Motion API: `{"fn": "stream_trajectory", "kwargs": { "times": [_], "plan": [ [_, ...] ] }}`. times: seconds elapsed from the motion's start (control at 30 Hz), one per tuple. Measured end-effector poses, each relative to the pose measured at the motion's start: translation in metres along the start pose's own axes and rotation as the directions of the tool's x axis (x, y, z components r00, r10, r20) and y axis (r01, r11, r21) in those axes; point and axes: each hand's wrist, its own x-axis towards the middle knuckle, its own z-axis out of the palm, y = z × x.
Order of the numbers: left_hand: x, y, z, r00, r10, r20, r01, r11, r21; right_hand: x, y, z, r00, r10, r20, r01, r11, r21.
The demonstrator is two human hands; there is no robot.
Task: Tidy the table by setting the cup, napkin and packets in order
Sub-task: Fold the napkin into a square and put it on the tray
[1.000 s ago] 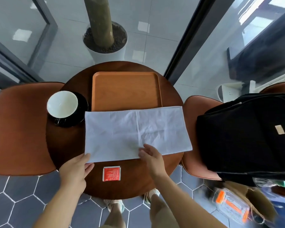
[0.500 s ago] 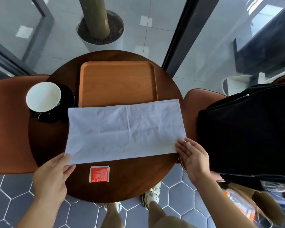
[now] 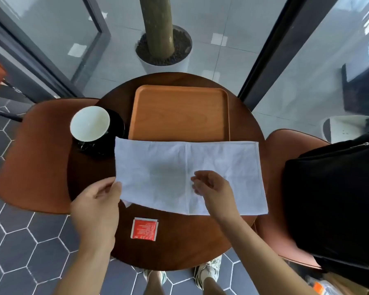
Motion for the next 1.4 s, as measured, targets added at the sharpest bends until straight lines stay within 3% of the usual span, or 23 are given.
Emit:
{"fn": "stream_trajectory", "kwargs": {
  "times": [0.13, 0.23, 0.33, 0.43, 0.5, 0.53, 0.83, 1.1, 1.4],
  "plan": [
    [-0.026, 0.021, 0.014, 0.962, 0.260, 0.080, -0.271, 0.942, 0.198, 0.021, -0.047, 0.026, 0.987, -0.021, 0.158, 0.007, 0.996, 0.090],
    [-0.046, 0.030, 0.028, 0.862, 0.474, 0.181, -0.507, 0.818, 0.271, 0.038, -0.087, 0.035, 0.969, -0.029, 0.247, 0.005, 0.995, 0.095],
    [-0.062, 0.034, 0.044, 0.793, 0.550, 0.261, -0.608, 0.741, 0.285, 0.050, -0.117, 0.039, 0.954, -0.070, 0.292, 0.113, 0.985, -0.134],
    [-0.076, 0.034, 0.056, 0.756, 0.574, 0.315, -0.653, 0.699, 0.293, 0.061, -0.131, 0.034, 0.945, -0.174, 0.275, 0.292, 0.828, -0.479],
    [-0.084, 0.033, 0.063, 0.740, 0.582, 0.336, -0.668, 0.694, 0.269, 0.067, -0.131, 0.025, 0.937, -0.253, 0.242, 0.350, 0.719, -0.601],
    [-0.088, 0.032, 0.067, 0.732, 0.588, 0.346, -0.675, 0.694, 0.251, 0.068, -0.129, 0.018, 0.939, -0.270, 0.211, 0.343, 0.713, -0.612],
    [-0.129, 0.027, 0.109, 0.583, 0.666, 0.466, -0.789, 0.601, 0.129, 0.066, -0.078, -0.059, 0.985, -0.161, -0.054, 0.140, 0.949, -0.283],
    [-0.158, 0.019, 0.150, 0.455, 0.691, 0.561, -0.860, 0.504, 0.077, 0.067, -0.038, -0.116, 0.983, -0.142, -0.115, 0.111, 0.964, -0.242],
    [-0.177, 0.002, 0.182, 0.415, 0.671, 0.614, -0.866, 0.498, 0.041, 0.075, -0.002, -0.142, 0.973, -0.083, -0.214, 0.036, 0.976, -0.213]
  ]
}}
